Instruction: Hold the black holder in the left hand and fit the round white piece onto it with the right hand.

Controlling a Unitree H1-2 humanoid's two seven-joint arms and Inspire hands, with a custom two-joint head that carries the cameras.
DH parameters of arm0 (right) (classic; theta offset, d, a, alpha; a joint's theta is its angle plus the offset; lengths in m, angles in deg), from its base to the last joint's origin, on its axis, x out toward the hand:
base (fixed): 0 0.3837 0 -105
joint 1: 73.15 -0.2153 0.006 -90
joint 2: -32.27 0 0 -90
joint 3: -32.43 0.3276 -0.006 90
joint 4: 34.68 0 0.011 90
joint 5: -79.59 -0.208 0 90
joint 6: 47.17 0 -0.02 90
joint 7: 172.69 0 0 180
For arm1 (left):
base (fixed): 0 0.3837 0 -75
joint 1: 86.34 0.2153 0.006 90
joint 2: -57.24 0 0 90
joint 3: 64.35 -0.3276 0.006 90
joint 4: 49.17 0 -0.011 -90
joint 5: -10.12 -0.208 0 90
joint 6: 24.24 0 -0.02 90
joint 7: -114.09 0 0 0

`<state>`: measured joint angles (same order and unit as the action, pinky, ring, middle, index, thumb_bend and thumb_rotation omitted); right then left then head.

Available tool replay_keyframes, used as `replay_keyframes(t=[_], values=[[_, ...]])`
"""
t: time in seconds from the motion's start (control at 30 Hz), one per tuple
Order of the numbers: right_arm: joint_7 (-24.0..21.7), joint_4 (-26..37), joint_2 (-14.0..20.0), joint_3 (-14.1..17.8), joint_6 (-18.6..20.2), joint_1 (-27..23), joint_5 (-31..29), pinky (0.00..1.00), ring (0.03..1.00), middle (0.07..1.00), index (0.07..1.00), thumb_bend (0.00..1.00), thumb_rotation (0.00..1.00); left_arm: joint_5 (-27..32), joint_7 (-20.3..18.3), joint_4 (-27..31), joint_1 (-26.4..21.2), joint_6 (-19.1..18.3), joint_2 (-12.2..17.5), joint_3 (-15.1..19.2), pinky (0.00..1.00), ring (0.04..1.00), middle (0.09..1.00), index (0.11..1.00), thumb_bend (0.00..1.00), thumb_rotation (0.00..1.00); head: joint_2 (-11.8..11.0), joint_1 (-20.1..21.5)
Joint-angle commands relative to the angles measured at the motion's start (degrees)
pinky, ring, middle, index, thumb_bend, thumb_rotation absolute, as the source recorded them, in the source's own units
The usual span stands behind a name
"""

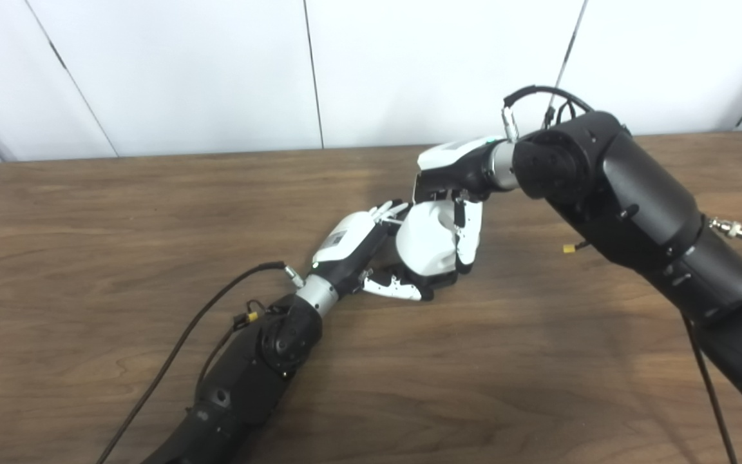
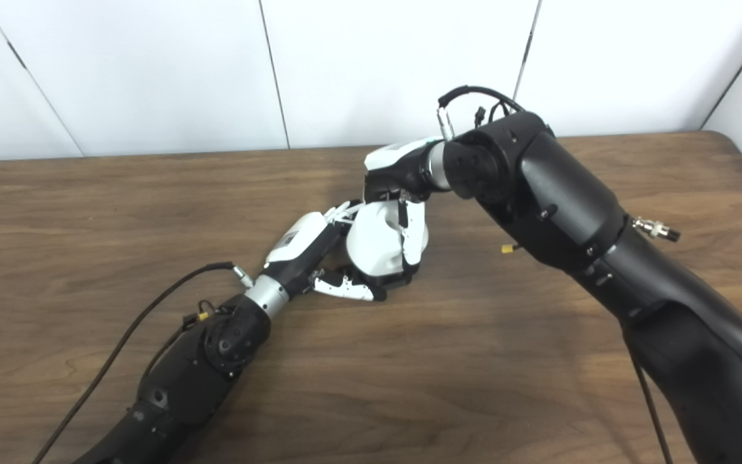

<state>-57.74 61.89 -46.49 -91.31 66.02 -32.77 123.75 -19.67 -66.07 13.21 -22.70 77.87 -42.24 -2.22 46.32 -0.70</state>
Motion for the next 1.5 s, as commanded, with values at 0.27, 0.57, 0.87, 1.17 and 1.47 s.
replay_keyframes(t=[0.27, 0.57, 0.87, 1.17, 1.47], values=[[6.5, -3.0, -3.4, -0.7, -1.6, 2.8, 1.2, 0.53, 0.622, 0.617, 0.484, 0.52, 0.14, -0.4, -5.6, -1.8, 5.1, -3.5, -2.2, -3.8, 1.0, 1.0, 0.949, 0.481, 0.52, 0.06, 0.8, -0.5], [6.5, -1.9, -5.2, -2.2, -1.4, 2.4, 2.5, 0.51, 0.596, 0.602, 0.485, 0.52, 0.14, -0.7, -5.8, -1.9, 5.1, -4.0, -2.1, -4.3, 1.0, 1.0, 0.952, 0.481, 0.52, 0.06, 0.7, -0.1], [4.1, -0.2, -5.1, -1.6, -0.5, 1.5, 3.8, 0.65, 0.776, 0.768, 0.625, 0.68, 0.13, -0.5, -5.8, -2.2, 4.9, -3.8, -1.9, -4.3, 1.0, 1.0, 0.953, 0.48, 0.52, 0.06, 0.4, 0.5], [4.1, 1.0, -3.7, -0.6, -0.9, 1.6, 5.1, 0.73, 0.886, 0.941, 0.921, 0.83, 0.12, -0.3, -5.5, -2.8, 4.8, -2.9, -1.3, -4.1, 1.0, 1.0, 0.951, 0.481, 0.52, 0.06, 0.3, 1.4], [4.3, 2.0, -3.4, 0.3, -0.8, 1.8, 5.9, 0.77, 0.921, 1.0, 0.998, 0.88, 0.12, -0.4, -5.7, -2.7, 4.8, -3.0, -1.2, -4.3, 1.0, 1.0, 0.95, 0.48, 0.52, 0.06, 0.3, 1.6]])
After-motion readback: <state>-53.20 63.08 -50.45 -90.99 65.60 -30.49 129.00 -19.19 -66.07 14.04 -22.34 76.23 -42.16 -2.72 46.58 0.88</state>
